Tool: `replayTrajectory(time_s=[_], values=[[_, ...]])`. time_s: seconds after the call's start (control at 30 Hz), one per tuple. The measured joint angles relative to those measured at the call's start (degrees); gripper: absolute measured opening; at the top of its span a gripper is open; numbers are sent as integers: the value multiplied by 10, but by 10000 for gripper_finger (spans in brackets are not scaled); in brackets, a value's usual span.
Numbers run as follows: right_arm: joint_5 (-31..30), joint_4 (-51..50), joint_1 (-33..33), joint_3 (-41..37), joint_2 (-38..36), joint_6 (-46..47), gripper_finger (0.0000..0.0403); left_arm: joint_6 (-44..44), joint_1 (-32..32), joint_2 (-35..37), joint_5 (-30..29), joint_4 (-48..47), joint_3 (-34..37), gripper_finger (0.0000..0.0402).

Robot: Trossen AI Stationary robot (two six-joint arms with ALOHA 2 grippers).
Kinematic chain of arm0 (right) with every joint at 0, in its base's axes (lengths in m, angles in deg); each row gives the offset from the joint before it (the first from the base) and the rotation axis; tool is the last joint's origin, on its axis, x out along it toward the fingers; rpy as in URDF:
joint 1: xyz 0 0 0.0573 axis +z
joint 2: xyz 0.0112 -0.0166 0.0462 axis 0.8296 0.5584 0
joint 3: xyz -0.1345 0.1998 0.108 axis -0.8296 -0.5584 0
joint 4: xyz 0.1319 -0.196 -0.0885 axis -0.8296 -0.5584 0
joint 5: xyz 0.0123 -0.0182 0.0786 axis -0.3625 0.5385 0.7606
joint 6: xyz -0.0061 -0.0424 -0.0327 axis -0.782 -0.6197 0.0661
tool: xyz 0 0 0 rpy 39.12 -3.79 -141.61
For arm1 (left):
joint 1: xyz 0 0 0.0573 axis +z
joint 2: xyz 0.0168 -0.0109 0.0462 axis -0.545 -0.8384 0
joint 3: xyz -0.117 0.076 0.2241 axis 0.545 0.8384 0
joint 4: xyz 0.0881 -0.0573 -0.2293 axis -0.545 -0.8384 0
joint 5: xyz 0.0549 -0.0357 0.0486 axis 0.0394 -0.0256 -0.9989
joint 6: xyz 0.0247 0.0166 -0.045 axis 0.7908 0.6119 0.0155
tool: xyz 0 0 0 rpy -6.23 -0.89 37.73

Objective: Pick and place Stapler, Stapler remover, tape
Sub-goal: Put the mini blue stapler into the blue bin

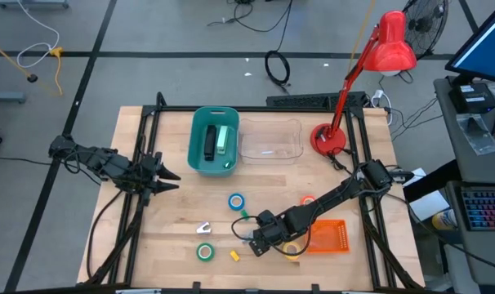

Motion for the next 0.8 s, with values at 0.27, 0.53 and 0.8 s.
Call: replayTrajectory(time_s=[0.27, 0.53, 0.8], values=[[-3, 0, 0, 0, 0, 0, 238, -3, 0, 0, 0, 0, 0, 145], [-1, -4, -10, 0, 0, 1, 238, -4, 0, 0, 0, 0, 0, 145], [-1, -17, -17, 0, 1, 0, 236, -5, 0, 0, 4, 0, 0, 145]])
